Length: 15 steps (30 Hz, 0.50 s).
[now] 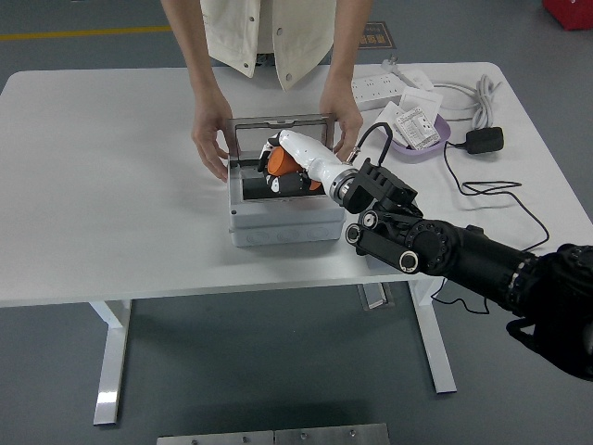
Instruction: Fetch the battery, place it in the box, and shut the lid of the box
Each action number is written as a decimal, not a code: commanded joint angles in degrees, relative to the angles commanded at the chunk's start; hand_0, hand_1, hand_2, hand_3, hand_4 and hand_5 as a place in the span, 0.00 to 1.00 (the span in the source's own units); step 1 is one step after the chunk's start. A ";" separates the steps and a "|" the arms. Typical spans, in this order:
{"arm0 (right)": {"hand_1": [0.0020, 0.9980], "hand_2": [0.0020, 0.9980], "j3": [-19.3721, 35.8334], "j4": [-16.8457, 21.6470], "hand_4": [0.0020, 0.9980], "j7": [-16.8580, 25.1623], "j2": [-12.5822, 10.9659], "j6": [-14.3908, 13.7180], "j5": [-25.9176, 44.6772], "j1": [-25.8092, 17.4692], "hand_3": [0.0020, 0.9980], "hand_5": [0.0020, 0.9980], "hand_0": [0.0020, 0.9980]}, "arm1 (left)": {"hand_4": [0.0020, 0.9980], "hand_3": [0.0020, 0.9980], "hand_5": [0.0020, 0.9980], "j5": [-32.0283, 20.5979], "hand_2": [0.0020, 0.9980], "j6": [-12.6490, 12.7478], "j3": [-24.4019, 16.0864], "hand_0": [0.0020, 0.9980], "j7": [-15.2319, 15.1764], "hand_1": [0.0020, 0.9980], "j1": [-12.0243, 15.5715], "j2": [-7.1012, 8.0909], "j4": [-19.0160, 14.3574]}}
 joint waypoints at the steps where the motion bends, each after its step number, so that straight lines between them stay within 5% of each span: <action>1: 0.45 0.62 0.01 -0.02 0.60 -0.07 0.00 0.16 -0.13 -0.03 0.70 0.19 0.39 | 0.52 0.56 0.00 -0.04 0.50 -0.01 0.07 0.57 -0.03 0.59 -0.01 0.00 0.00; 2: 0.45 0.62 0.02 -0.05 0.60 -0.19 0.00 0.34 -0.31 -0.07 0.70 0.19 0.39 | 0.52 0.56 0.00 -0.08 0.50 0.00 0.11 0.57 -0.05 0.59 0.01 0.00 0.00; 3: 0.69 0.70 0.02 -0.06 0.87 -0.28 0.00 0.46 -0.43 -0.10 0.81 0.35 0.80 | 0.52 0.56 0.00 -0.08 0.50 0.01 0.12 0.57 -0.06 0.59 0.02 0.00 0.00; 8: 0.69 0.70 0.16 0.05 0.87 -0.82 0.00 1.00 -1.15 -0.21 0.81 0.35 0.80 | 0.52 0.56 0.00 0.12 0.50 -0.02 -0.02 0.57 0.02 0.59 0.14 0.05 0.00; 9: 0.74 0.75 0.21 0.07 0.96 -0.91 0.00 1.10 -1.26 -0.22 0.82 0.44 0.87 | 0.52 0.56 0.00 0.19 0.50 -0.01 -0.10 0.57 0.03 0.59 0.14 0.05 0.00; 15: 0.77 0.76 1.84 1.31 0.98 -1.53 0.00 1.55 -3.20 -0.37 0.83 0.46 0.92 | 0.52 0.56 0.00 0.12 0.50 -0.02 -0.03 0.57 -0.07 0.59 0.11 -0.01 0.00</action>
